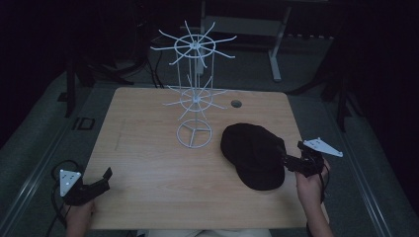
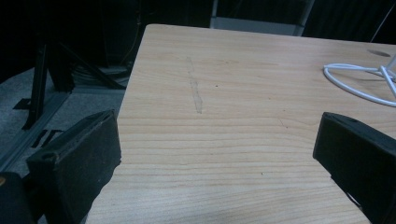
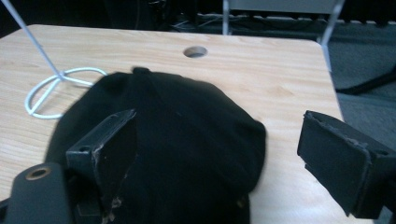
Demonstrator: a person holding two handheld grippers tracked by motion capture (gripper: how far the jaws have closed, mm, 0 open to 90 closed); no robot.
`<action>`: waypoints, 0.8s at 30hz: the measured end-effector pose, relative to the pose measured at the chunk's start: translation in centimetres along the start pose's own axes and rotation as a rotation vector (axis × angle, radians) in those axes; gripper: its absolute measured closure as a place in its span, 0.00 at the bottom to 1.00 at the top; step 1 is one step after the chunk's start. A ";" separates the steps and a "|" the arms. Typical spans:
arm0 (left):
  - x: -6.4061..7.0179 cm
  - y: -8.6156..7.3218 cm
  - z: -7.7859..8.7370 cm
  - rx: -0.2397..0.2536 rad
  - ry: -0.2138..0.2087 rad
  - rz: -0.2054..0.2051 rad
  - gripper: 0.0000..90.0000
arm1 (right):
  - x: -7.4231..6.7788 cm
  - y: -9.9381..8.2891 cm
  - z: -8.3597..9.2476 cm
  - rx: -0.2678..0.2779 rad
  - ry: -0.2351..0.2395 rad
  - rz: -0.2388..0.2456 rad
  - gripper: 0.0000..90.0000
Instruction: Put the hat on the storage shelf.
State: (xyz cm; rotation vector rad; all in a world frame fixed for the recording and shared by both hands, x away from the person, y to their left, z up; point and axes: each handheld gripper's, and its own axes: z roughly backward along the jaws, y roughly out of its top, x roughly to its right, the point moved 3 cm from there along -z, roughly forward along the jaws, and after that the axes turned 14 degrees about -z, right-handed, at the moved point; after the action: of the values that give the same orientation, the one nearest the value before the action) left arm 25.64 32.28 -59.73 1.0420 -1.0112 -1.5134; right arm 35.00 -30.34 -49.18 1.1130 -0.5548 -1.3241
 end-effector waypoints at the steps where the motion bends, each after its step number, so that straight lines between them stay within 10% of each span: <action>1: 0.0 0.0 0.0 0.000 0.000 0.001 0.02 | -0.4 0.2 -0.2 -0.001 0.008 0.005 0.15; 24: -0.1 0.0 0.0 0.006 -0.005 0.006 0.02 | -6.4 2.8 -8.4 -0.156 0.095 0.097 0.18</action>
State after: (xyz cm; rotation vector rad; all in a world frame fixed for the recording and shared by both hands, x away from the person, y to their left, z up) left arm 25.64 32.35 -59.71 1.0387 -1.0224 -1.5094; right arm 42.06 -21.97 -48.55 1.0023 -0.4230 -1.2032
